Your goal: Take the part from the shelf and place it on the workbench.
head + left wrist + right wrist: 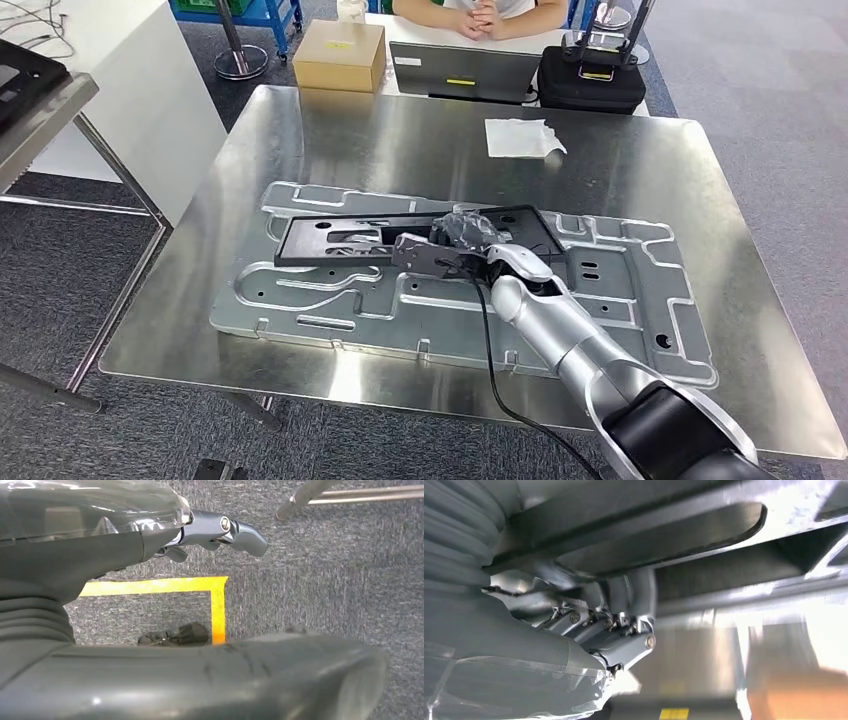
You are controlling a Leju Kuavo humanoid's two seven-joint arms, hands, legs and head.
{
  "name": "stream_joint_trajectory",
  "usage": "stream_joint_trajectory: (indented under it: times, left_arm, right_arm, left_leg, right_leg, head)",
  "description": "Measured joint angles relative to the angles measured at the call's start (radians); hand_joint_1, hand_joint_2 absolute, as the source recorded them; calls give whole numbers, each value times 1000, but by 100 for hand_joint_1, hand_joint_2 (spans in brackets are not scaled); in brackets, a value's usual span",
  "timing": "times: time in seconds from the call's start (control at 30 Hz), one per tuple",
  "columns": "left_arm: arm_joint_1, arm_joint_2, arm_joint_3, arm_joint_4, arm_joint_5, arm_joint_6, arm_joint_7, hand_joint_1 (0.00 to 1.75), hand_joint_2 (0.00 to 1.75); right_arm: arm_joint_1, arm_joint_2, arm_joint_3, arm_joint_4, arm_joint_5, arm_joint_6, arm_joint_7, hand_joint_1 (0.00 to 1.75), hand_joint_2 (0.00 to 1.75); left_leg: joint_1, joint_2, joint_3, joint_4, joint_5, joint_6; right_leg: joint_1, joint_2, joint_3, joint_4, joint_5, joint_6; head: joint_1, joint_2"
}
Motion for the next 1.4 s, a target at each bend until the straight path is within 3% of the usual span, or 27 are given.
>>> stream_joint_trajectory:
  times: [0.07,0.1,0.23,0.3,0.37,0.4,0.43,0.47,0.53,0.6,0.7,0.77,0.87,0.9,0.93,0.97,1.03,1.1,1.17,1.27,1.3,1.4]
  left_arm:
    - [1,-2,4,0,8,-11,-4,0,0]
    - [2,-2,6,0,11,-18,-7,0,0]
    - [15,-2,16,0,18,-34,-11,0,0]
    - [20,-1,22,0,20,-36,-13,0,0]
    - [25,0,26,0,20,-37,-14,0,0]
    - [27,1,28,0,20,-37,-14,0,0]
    - [29,1,29,0,20,-37,-14,0,0]
    - [31,1,30,0,20,-38,-14,0,0]
    - [30,1,31,0,20,-43,-13,0,0]
    - [29,1,34,0,17,-50,-11,0,0]
    - [32,1,38,0,8,-55,-7,0,0]
    - [34,0,40,0,3,-58,-7,0,0]
    - [35,0,45,0,0,-61,-7,0,0]
    - [36,0,46,0,0,-63,-8,0,0]
    - [37,0,47,0,0,-63,-7,0,0]
    - [37,0,48,0,0,-64,-7,0,0]
    - [38,-1,48,0,-1,-66,-6,0,0]
    - [38,-2,49,0,-5,-68,-4,0,0]
    - [43,-2,50,0,-12,-70,-3,0,0]
    - [51,-2,52,0,-21,-74,-6,0,0]
    - [53,-3,53,0,-24,-76,-8,0,0]
    - [57,-3,56,0,-30,-85,-13,0,0]
  right_arm:
    - [-1,24,3,32,-8,-3,3,0,175]
    - [-2,34,4,46,-10,-7,4,0,175]
    - [-10,60,4,84,-14,-21,4,0,175]
    - [-16,69,4,96,-15,-26,4,0,175]
    - [-18,74,4,107,-15,-35,4,0,175]
    - [-18,76,4,112,-16,-38,4,0,175]
    - [-19,77,4,115,-16,-41,4,0,175]
    - [-20,78,4,118,-17,-42,4,0,175]
    - [-21,79,4,121,-18,-47,4,0,175]
    - [-21,79,-3,116,-21,-65,2,0,175]
    - [-8,68,-41,54,-48,-79,4,0,175]
    - [4,54,-78,-17,-64,-63,17,0,175]
    - [17,37,-117,-90,-70,-49,27,0,175]
    - [25,33,-125,-105,-70,-47,29,0,175]
    - [32,30,-130,-118,-71,-47,29,0,175]
    - [38,27,-135,-131,-72,-49,29,0,175]
    - [44,22,-148,-160,-82,-65,22,0,175]
    - [52,13,-175,-219,-113,-89,20,0,175]
    - [73,-6,-219,-320,-161,-97,35,0,175]
    - [114,-43,-299,-499,-237,-94,53,0,175]
    - [127,-57,-324,-556,-259,-94,52,0,175]
    - [173,-103,-393,-712,-310,-94,48,0,175]
  left_leg:
    - [-3,-1,-2,5,-4,-9]
    - [-5,-2,-3,7,-4,-15]
    - [-1,-7,-10,21,-16,-38]
    - [1,-8,-49,107,-66,-47]
    - [2,-9,-114,246,-126,-53]
    - [3,-9,-136,291,-138,-55]
    - [3,-9,-140,297,-129,-56]
    - [3,-8,-124,262,-102,-56]
    - [3,-8,-53,119,-38,-51]
    - [0,-8,-5,21,-9,-41]
    - [-2,-9,-1,6,-6,-22]
    - [0,-10,-1,1,0,-8]
    - [0,-10,-2,-1,1,2]
    - [0,-11,-2,-1,0,3]
    - [-1,-12,-2,0,-1,3]
    - [-1,-13,0,1,-3,2]
    - [-1,-15,2,4,-8,-2]
    - [-5,-17,0,12,-14,-9]
    - [-8,-19,-2,15,-17,-17]
    - [-8,-19,-11,39,-40,-30]
    - [-6,-18,-28,80,-67,-34]
    - [0,-17,-114,273,-153,-44]
  right_leg:
    - [-1,-1,62,-126,47,-3]
    - [0,-2,75,-155,53,-7]
    - [0,-9,80,-169,56,-30]
    - [-4,-13,85,-175,58,-41]
    - [-3,-15,85,-175,57,-45]
    - [-2,-15,86,-175,56,-45]
    - [-2,-14,87,-174,55,-45]
    - [-2,-14,90,-174,54,-44]
    - [0,-13,94,-172,50,-39]
    - [4,-10,95,-169,47,-30]
    - [4,-10,92,-169,46,-12]
    - [2,-9,75,-132,19,-1]
    - [0,-8,-16,56,-75,9]
    - [0,-8,-45,112,-91,11]
    - [0,-8,-58,131,-86,11]
    - [0,-8,-52,109,-61,9]
    - [1,-7,5,-25,17,1]
    - [5,-7,54,-136,58,-8]
    - [9,-8,63,-159,58,-16]
    - [0,-12,69,-167,59,-30]
    - [-3,-14,71,-169,60,-35]
    - [-2,-14,74,-169,56,-41]
  head:
    - [0,0]
    - [0,0]
    - [0,0]
    - [0,0]
    - [0,0]
    - [0,0]
    - [0,0]
    - [0,0]
    - [0,0]
    - [0,0]
    - [0,0]
    - [0,0]
    - [0,0]
    - [0,0]
    - [0,0]
    - [0,0]
    - [0,0]
    - [0,0]
    - [0,0]
    - [0,0]
    - [0,0]
    - [0,0]
